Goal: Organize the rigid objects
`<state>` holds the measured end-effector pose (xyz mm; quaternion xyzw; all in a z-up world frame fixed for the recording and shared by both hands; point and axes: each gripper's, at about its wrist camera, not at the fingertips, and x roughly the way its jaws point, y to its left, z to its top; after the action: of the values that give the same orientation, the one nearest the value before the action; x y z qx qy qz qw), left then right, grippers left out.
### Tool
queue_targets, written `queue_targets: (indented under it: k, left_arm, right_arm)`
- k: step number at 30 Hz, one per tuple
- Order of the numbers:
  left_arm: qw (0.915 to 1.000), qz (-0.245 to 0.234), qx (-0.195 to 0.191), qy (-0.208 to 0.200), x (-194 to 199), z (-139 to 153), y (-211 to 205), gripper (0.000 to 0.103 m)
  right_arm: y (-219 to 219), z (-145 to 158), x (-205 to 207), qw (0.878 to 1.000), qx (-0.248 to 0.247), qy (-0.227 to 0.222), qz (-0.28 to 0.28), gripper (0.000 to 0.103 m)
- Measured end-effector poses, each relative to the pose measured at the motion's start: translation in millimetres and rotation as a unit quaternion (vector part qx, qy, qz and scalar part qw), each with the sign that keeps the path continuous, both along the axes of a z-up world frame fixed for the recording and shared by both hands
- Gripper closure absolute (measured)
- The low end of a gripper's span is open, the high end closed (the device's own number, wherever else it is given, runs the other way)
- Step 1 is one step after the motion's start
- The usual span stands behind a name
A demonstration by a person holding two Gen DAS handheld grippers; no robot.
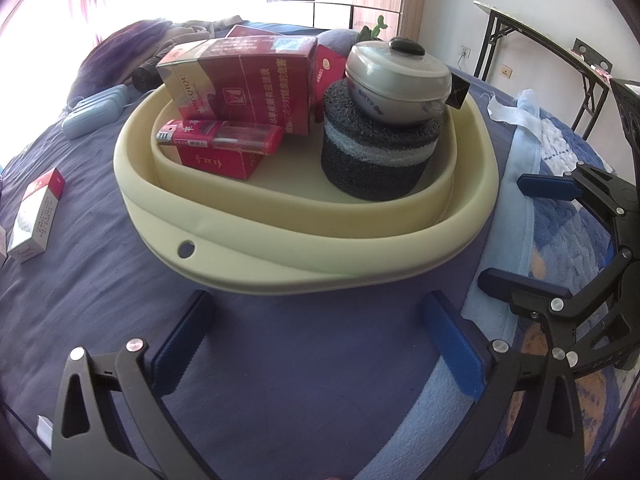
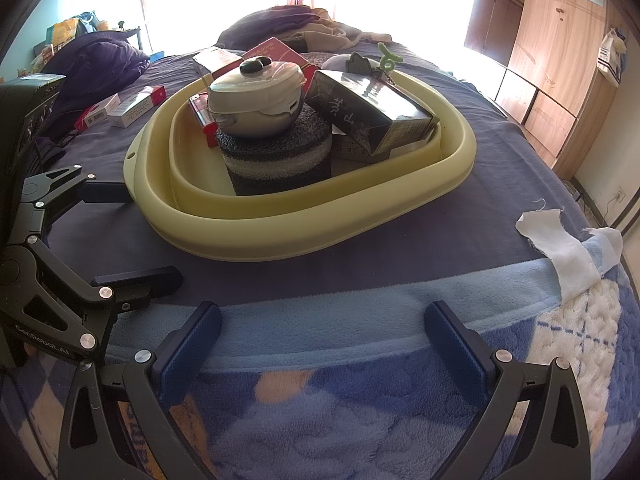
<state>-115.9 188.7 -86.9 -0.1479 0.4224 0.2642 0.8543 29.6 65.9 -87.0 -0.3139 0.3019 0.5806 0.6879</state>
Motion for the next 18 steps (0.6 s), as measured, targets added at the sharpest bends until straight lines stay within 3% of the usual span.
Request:
queue_targets:
  k: [18]
  left_arm:
    - [1.0,-0.001,-0.001,-0.001,0.8,0.2,-0.3,0.0]
  right_arm:
    - [-0.2,0.2,0.2,1.0,0.0,0.0,0.0,0.0]
